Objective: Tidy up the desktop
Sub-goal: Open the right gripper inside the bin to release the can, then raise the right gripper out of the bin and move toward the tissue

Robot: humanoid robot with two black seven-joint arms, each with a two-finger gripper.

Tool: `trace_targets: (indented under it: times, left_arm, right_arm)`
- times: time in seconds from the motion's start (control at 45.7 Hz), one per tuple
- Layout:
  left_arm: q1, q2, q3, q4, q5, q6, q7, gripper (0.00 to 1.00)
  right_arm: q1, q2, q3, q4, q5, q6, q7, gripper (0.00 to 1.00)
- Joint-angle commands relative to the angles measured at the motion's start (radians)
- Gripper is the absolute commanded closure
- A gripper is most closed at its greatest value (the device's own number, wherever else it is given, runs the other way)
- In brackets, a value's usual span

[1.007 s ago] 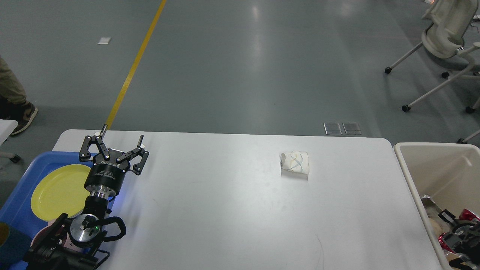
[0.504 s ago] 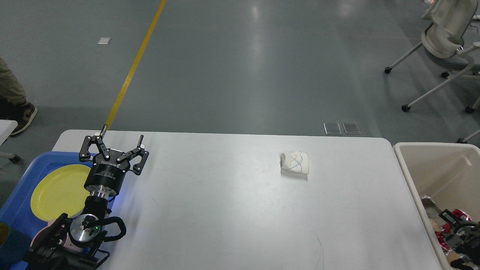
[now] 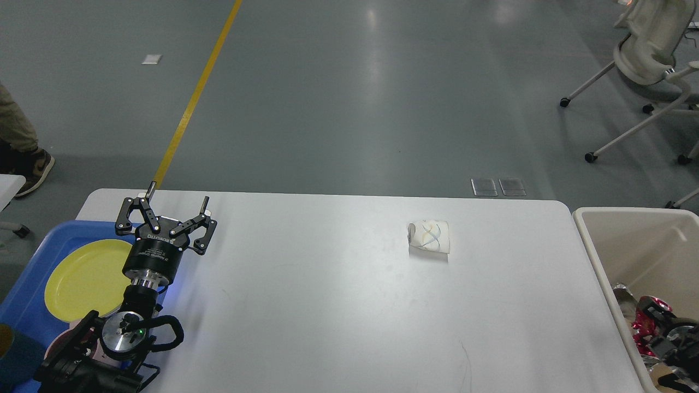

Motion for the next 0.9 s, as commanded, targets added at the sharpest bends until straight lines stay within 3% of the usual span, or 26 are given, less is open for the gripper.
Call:
trace_targets:
  times: [0.0,0.153,0.35,0.504,0.679,0.876]
  left_arm:
    - [0.0,0.0,0.0,0.0,0.0,0.0,0.0,0.04]
    - [0.0,0.0,0.0,0.0,0.0,0.0,0.0,0.04]
    - [0.0,0.0,0.0,0.0,0.0,0.0,0.0,0.04]
    - [0.0,0.0,0.0,0.0,0.0,0.0,0.0,0.04]
    - [0.0,0.0,0.0,0.0,0.0,0.0,0.0,0.04]
    - [0.0,0.0,0.0,0.0,0.0,0.0,0.0,0.04]
  right_arm:
    - [0.026,-0.003,-0.001,0.017,-0.009,0.009,0.0,0.0]
    - [0.137,-0.042,-0.047,0.08,-0.029,0.037,-0.009,0.0]
    - [0.466,-0.182,-0.213,0.406,-0.159,0.179,-0.009,0.0]
    - [0.798,-0.219,-0.366,0.679,-0.166,0.303,-0.011,0.0]
    - [1.226,-0.167,-0.562,0.949,-0.166,0.509,-0.012,0.0]
    - [1.554,-0.003,-0.655,1.075,-0.164,0.84,-0.012,0.0]
